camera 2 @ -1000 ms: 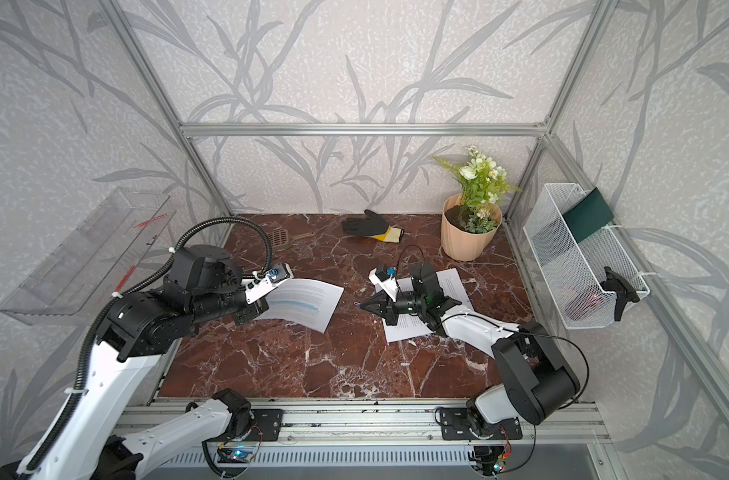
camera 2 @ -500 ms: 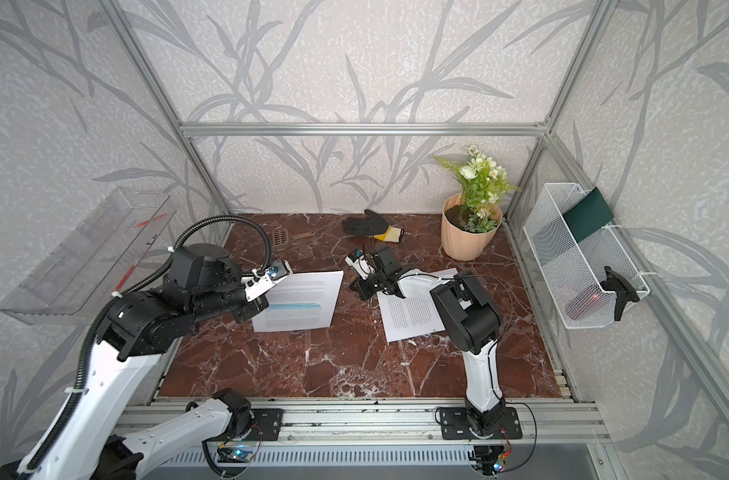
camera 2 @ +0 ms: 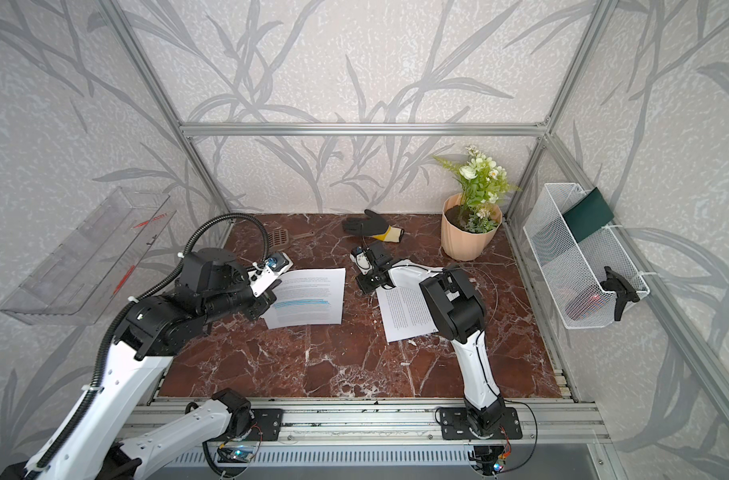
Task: Unclip the paperclips from the documents
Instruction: Place the paper clip at the center of the board.
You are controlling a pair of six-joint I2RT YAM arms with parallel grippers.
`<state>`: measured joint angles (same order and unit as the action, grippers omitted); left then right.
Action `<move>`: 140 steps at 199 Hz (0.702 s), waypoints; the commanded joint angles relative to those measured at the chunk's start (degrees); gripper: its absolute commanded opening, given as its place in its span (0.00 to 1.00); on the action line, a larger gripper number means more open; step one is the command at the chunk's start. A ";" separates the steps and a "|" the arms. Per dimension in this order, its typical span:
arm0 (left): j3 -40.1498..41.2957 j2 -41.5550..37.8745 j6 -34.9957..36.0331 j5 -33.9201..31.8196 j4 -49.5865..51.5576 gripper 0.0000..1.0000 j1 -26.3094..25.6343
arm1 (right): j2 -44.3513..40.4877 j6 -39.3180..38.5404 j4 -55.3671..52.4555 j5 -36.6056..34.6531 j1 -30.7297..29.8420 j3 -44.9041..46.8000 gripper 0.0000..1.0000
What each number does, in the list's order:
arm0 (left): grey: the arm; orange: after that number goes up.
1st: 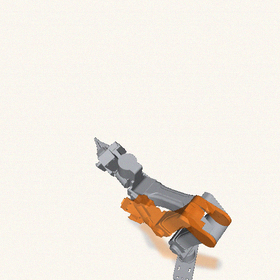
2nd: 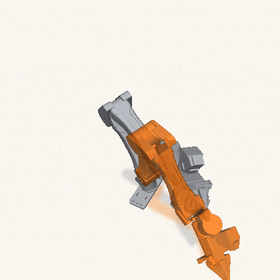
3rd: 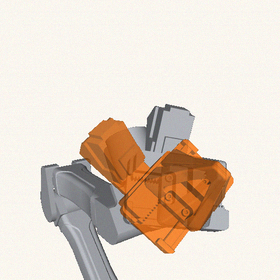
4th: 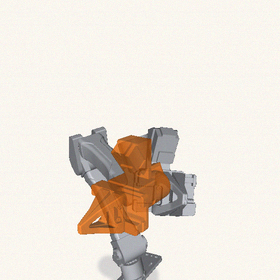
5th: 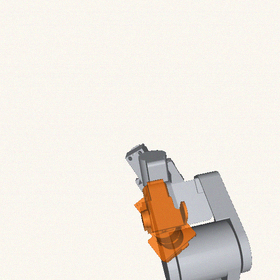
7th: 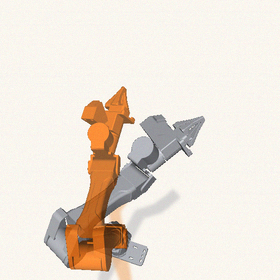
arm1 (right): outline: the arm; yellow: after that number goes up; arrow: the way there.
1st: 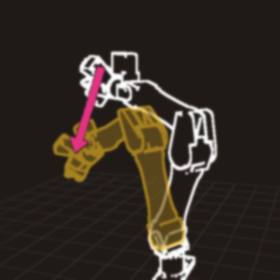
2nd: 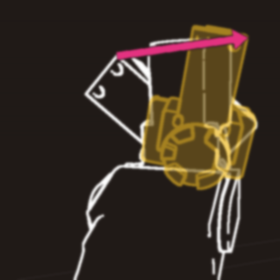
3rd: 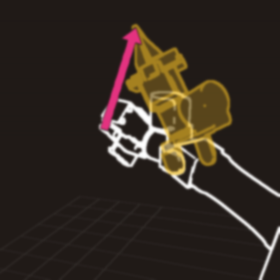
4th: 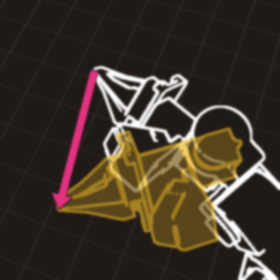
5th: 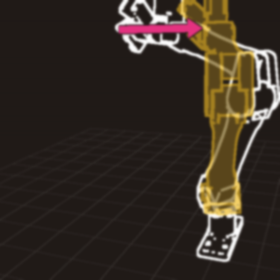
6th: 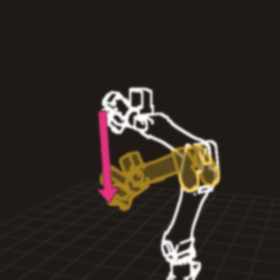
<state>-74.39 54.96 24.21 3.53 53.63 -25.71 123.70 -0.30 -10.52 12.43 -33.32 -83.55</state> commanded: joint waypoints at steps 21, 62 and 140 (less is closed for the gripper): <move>2.73 1.55 -9.79 0.91 -6.23 0.00 2.16 | -7.29 -1.12 -3.83 -3.45 0.96 2.94 0.67; 0.25 -0.87 -7.04 2.35 2.53 0.00 2.26 | -19.11 0.26 0.21 0.35 4.31 8.58 0.74; 3.35 -5.25 -27.98 18.04 -5.48 0.00 2.25 | -23.44 4.78 4.11 5.47 5.37 11.12 0.75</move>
<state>-74.32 51.24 4.62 16.86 54.41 -23.73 99.72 2.61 -6.87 15.27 -27.66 -73.30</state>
